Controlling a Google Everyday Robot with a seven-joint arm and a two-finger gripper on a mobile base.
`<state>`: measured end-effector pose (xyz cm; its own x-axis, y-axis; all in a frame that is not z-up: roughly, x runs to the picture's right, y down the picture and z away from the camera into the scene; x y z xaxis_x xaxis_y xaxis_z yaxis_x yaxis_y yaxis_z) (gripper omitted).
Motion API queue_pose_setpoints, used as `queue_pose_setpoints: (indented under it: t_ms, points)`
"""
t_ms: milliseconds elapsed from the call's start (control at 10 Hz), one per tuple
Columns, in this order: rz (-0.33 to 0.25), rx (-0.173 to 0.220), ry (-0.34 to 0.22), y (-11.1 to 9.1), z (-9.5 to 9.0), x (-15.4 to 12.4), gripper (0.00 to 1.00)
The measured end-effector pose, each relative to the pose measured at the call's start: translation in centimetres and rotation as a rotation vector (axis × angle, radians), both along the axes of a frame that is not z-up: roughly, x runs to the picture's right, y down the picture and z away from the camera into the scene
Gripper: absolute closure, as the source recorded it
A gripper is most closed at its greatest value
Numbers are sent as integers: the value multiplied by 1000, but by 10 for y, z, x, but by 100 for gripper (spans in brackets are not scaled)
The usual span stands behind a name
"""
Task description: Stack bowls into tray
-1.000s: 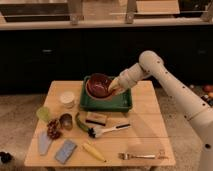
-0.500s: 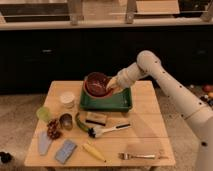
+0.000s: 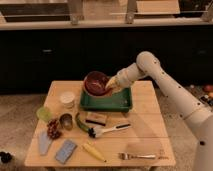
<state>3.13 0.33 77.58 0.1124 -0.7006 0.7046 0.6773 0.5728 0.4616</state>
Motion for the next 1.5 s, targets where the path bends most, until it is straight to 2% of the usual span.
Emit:
queue_pose_setpoints:
  t_ms: [300, 500, 900, 1100, 1500]
  points:
    - [11, -5, 4, -1, 1, 1, 100]
    - [24, -16, 25, -1, 6, 13, 100]
    - [55, -48, 77, 5, 29, 39, 100]
    - [41, -71, 105, 12, 42, 43, 100]
    - [-22, -106, 169, 22, 61, 48, 100]
